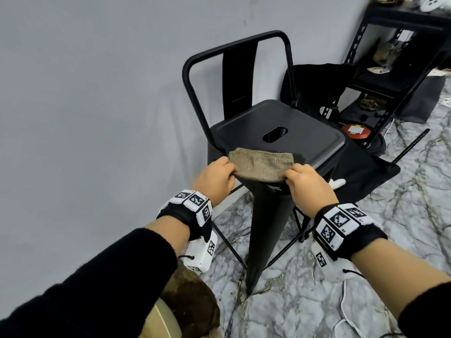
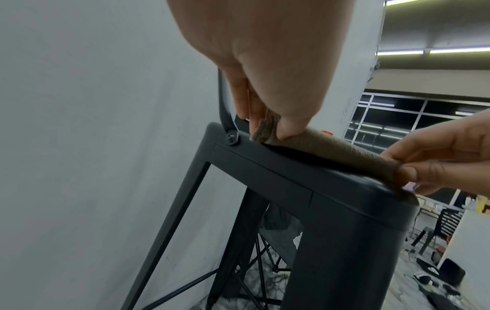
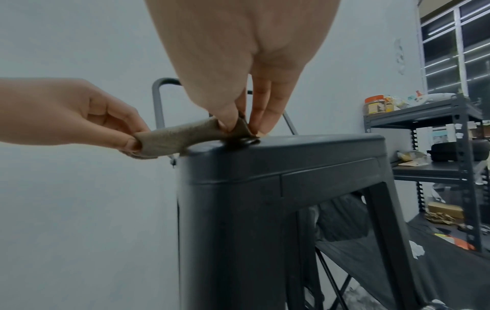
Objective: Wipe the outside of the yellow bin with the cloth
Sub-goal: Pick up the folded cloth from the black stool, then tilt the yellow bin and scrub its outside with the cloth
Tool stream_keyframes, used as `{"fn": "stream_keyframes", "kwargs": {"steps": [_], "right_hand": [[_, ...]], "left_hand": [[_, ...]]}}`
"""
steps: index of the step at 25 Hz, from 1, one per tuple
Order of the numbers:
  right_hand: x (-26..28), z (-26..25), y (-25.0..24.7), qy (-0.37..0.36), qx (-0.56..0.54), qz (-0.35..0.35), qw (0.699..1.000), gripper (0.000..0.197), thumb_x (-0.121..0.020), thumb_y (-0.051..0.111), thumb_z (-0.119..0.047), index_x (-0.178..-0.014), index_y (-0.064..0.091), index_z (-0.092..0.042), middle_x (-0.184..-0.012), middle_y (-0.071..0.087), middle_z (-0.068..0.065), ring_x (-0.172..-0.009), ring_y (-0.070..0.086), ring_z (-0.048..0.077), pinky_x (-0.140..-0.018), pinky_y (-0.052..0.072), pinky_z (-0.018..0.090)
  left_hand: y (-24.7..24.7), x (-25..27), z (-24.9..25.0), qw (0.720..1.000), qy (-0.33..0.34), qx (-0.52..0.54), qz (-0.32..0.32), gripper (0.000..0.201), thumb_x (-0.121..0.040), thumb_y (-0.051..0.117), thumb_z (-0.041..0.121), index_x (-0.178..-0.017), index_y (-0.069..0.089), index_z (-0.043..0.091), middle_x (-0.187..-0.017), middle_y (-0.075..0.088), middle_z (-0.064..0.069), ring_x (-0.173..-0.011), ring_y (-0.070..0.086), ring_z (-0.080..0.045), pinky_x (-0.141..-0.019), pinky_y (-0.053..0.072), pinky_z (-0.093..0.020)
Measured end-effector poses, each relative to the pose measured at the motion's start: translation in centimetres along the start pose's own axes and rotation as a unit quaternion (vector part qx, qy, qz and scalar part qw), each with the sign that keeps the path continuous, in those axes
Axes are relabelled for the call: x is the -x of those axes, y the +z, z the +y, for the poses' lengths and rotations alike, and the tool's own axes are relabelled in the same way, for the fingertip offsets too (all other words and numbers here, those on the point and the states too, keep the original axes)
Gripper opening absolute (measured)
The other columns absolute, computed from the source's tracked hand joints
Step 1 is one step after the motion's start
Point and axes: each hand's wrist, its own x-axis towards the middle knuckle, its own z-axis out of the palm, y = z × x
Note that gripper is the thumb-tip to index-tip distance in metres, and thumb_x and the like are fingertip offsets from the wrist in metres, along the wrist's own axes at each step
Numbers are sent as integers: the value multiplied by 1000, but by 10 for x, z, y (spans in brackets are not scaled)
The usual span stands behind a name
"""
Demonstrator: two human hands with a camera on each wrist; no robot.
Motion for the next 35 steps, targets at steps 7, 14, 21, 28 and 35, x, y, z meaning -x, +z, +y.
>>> {"fn": "stream_keyframes", "kwargs": {"steps": [7,14,21,28,35], "right_hand": [[6,-92,27,-87,-49,-52,994,22,-90,42,-7,-105,58,-7,-103,57,13,-98,49,30,-81,47,45],[3,-199,132,-140,-140,-159,967,22,-89,43,-6,-104,59,-8,-110,59,16,-103,54,34,-90,43,39],[15,-263,298,-195,-197,-157,948,23,-87,44,-6,-101,62,-7,-107,61,16,-101,55,30,-81,34,22],[36,-264,417,-208,-209,-132,946,22,-86,45,-9,-98,64,-10,-106,65,11,-94,55,23,-78,36,20],[99,-234,412,-169,-254,-104,947,21,-85,48,-9,-95,66,-11,-93,67,6,-80,51,13,-59,33,12]], "left_hand": [[-40,87,-60,994,-93,15,47,20,-84,51,13,-99,63,11,-101,58,-8,-86,58,-25,-77,48,-36],[-39,208,-155,969,-228,-25,87,21,-83,50,14,-99,63,14,-102,58,-7,-91,57,-25,-82,48,-38],[61,308,-270,921,-336,-12,199,19,-81,50,11,-94,65,11,-98,64,-9,-91,58,-24,-81,45,-30],[150,349,-324,873,-402,67,267,20,-76,52,12,-87,68,12,-84,69,-7,-82,61,-21,-75,46,-25],[184,370,-275,866,-377,155,290,21,-75,56,14,-90,70,10,-79,68,-2,-77,62,-17,-75,48,-25]]}}
